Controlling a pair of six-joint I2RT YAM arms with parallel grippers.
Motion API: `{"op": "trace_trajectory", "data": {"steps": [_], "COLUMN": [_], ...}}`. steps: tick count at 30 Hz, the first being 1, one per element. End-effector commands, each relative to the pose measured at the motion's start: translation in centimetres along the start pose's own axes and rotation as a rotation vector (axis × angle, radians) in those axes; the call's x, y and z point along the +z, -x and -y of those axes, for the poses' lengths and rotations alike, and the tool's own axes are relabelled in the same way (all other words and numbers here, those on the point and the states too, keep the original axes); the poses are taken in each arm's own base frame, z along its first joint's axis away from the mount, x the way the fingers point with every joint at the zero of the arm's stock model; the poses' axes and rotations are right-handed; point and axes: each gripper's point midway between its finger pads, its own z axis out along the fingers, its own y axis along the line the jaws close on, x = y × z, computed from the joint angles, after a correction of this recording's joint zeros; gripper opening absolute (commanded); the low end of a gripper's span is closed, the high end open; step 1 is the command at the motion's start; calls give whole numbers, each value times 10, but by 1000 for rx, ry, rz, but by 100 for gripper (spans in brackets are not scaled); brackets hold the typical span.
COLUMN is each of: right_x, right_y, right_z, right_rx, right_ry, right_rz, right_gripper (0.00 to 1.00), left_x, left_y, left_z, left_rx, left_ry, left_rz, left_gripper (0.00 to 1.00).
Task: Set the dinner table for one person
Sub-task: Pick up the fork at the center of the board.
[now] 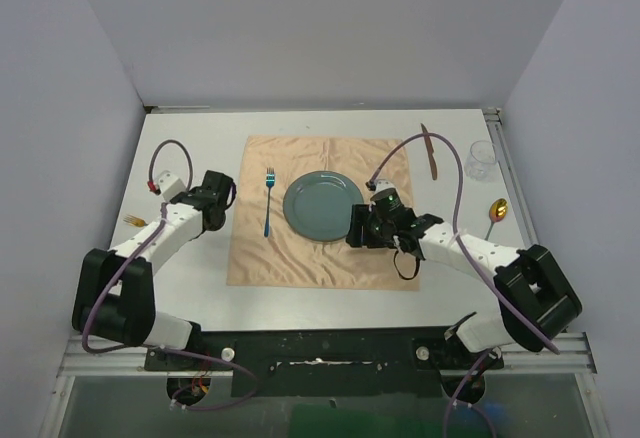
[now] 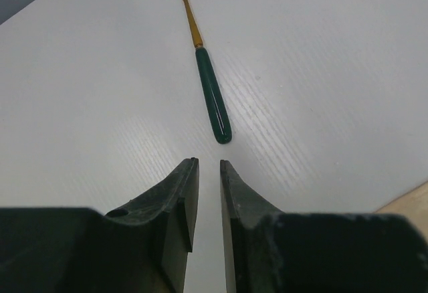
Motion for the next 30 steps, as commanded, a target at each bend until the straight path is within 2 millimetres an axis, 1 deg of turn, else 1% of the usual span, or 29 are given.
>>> {"op": "trace_trajectory", "data": {"steps": [1, 3, 6, 10, 12, 15, 17, 26, 30], "right_x": [-8, -7, -6, -4, -3, -2, -2, 1, -1], "right_y": [17, 12, 6, -3, -5, -5, -4, -8, -8], "right_z": [-11, -7, -1, 10, 16, 21, 20, 16, 19], "right_rx": [-37, -33, -22, -9, 3, 18, 23, 29, 29], "right_ry": [99, 114, 138, 144, 147, 162, 178, 207, 200], "right_rz": [94, 89, 80, 69, 66, 66, 63, 48, 49], "right_gripper": [56, 56, 56, 56, 56, 56, 56, 56, 56], "left_x": [5, 11, 17, 27, 35, 50, 54, 67, 68], "left_y": [17, 10, 7, 16, 17, 9, 3, -23, -29], "left_z": [-7, -2, 8, 20, 22, 25, 27, 7, 1], "left_rx": [-103, -140, -205, -241, -250, -283, -298, -331, -339], "left_ry": [111, 111, 101, 120, 144, 151, 149, 213, 228], "left_rz": [85, 59, 52, 52, 35, -30, -54, -135, -154], "left_gripper": [18, 18, 18, 18, 18, 17, 17, 18, 18]}}
